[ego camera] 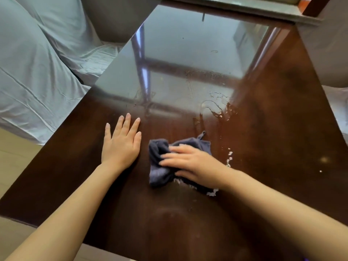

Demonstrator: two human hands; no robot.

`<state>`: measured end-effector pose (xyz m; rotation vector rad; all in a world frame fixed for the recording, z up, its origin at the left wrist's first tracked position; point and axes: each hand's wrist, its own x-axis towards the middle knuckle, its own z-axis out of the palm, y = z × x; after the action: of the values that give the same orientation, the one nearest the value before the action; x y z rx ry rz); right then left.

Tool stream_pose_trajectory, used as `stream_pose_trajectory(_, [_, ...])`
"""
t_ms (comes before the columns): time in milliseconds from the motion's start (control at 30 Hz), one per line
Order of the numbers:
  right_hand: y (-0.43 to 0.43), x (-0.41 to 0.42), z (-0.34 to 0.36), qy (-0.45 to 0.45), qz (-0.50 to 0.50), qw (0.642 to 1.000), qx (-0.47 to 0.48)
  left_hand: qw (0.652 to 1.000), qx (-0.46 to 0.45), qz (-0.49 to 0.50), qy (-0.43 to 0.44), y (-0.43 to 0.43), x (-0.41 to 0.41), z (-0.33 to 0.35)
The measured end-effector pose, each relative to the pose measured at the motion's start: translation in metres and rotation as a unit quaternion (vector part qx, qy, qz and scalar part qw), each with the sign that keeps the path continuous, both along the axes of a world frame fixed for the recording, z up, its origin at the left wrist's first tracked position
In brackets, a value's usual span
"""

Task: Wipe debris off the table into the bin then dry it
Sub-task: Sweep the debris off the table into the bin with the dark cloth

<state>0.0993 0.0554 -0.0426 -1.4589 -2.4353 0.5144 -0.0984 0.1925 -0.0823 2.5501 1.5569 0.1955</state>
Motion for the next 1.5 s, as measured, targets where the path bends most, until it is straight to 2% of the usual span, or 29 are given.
stream_pose_trajectory(167, [-0.044, -0.002, 0.009, 0.029, -0.006, 0.999, 0.021, 1.0, -0.008, 0.003, -0.005, -0.023, 0.003, 0.002])
stream_pose_trajectory(267, [-0.052, 0.017, 0.025, 0.099, -0.084, 0.991, 0.034, 1.0, -0.007, -0.015, -0.017, -0.046, 0.005, 0.002])
stream_pose_trajectory(433, [-0.047, 0.094, 0.058, 0.182, -0.227, 0.953, 0.089, 1.0, -0.002, -0.019, 0.0, -0.065, 0.007, -0.001])
stream_pose_trajectory(533, [-0.041, 0.135, 0.061, 0.157, -0.275, 0.945, 0.074, 1.0, 0.003, -0.015, 0.014, -0.063, 0.007, -0.002])
stream_pose_trajectory(633, [-0.038, 0.147, 0.035, 0.09, -0.288, 0.953, 0.002, 1.0, 0.007, -0.014, 0.024, -0.063, 0.007, -0.003])
stream_pose_trajectory(700, [-0.044, 0.139, 0.014, 0.068, -0.302, 0.951, -0.011, 1.0, 0.006, -0.011, 0.028, -0.062, 0.007, -0.004])
stream_pose_trajectory(833, [-0.065, 0.108, -0.007, 0.099, -0.337, 0.936, 0.026, 0.999, 0.007, -0.011, 0.036, -0.06, 0.007, -0.006])
stream_pose_trajectory(1233, [-0.13, -0.034, -0.013, 0.083, -0.374, 0.922, 0.064, 0.999, -0.011, -0.021, 0.029, -0.058, 0.006, -0.005])
stream_pose_trajectory(1367, [-0.129, -0.038, -0.007, 0.14, -0.391, 0.907, 0.064, 0.998, -0.045, -0.048, 0.019, -0.057, -0.001, 0.004])
stream_pose_trajectory(1500, [-0.09, -0.018, 0.004, 0.154, -0.418, 0.892, 0.071, 0.998, -0.025, -0.056, 0.02, -0.069, -0.026, 0.005])
